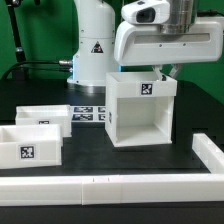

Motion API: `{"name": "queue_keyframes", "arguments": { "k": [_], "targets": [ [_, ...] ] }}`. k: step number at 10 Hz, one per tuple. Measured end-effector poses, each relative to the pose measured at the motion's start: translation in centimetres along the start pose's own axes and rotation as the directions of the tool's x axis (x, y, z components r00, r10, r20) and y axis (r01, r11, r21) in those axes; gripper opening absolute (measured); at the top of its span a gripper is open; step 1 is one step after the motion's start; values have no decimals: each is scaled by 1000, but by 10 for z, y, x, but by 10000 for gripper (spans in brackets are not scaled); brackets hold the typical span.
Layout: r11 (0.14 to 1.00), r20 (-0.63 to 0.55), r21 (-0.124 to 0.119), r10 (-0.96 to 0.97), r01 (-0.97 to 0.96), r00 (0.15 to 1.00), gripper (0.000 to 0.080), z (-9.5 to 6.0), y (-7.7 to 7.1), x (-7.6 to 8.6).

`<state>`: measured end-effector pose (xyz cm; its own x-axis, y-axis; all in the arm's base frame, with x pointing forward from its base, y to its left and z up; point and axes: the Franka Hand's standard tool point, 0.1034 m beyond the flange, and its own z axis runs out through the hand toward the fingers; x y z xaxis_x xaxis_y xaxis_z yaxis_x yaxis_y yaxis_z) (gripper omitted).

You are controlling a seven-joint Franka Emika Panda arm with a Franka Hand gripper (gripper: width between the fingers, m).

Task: Assemble drawer

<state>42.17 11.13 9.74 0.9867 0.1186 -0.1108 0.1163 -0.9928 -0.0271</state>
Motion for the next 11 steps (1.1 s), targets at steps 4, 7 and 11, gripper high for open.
{"name": "queue_keyframes", "arguments": {
  "k": [4,7,11],
  "targets": [
    [1000,0,0,0,0,1000,36,0,0,0],
    [998,-41,5,-58,58,997,37,-6,22,48],
    [999,-111,17,-33,35,993,37,-16,33,128]
  ]
}}
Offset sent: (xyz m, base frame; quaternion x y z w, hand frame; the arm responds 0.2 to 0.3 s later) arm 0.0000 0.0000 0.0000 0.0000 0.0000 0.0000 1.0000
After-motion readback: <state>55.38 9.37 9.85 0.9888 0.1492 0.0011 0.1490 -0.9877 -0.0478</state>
